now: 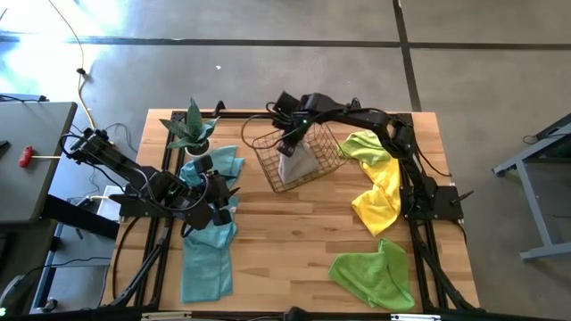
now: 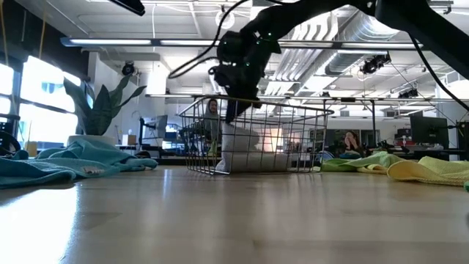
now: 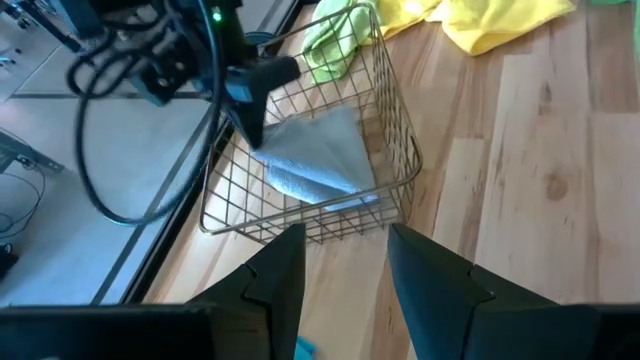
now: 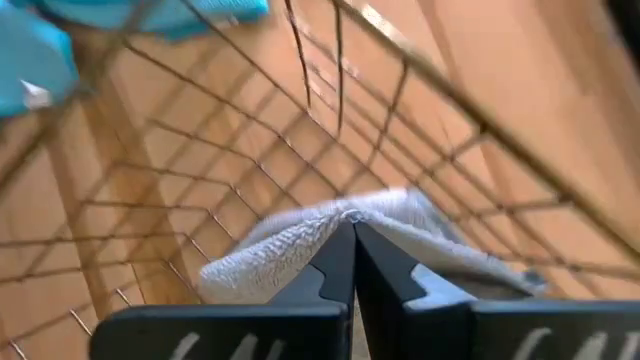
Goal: Fold microfiber towels
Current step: Put the gray microfiber towel into the wire basket, then adjust the wire basket
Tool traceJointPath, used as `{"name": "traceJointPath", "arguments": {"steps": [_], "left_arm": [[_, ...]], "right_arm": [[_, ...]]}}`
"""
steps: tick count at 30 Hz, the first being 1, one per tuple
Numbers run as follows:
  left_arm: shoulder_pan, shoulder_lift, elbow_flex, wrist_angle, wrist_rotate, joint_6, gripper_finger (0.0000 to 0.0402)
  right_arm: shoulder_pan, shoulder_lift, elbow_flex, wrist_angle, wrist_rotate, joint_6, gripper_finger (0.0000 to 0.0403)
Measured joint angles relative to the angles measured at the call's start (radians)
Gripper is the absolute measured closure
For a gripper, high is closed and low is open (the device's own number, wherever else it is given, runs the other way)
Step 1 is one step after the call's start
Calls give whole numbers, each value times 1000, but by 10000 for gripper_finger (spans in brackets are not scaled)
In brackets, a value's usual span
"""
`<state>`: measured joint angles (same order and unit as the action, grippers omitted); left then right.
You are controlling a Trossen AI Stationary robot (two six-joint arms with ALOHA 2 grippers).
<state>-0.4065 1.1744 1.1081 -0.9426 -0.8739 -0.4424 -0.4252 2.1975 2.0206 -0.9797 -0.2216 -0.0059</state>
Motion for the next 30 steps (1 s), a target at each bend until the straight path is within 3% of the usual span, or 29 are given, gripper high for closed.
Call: {"name": "traceJointPath", "arguments": {"steps": [8,16,19,23,30], "left_arm": [[0,0,0,-70,1,-61,268],[0,0,0,-88,1,-81,268],[0,0,0,-88,1,-82,268],[0,0,0,-88,21,-88,268],[0,0,0,-94,55,-105,268]], "right_arm": [[0,0,8,1,-35,-60,395],[11,0,11,-41,-56,-128,309],[9,0,62,-147,-50,-171,288],[-1,-2,91,-340,-9,-293,285],[-8,0,-27,-338,-9,-351,284]]}}
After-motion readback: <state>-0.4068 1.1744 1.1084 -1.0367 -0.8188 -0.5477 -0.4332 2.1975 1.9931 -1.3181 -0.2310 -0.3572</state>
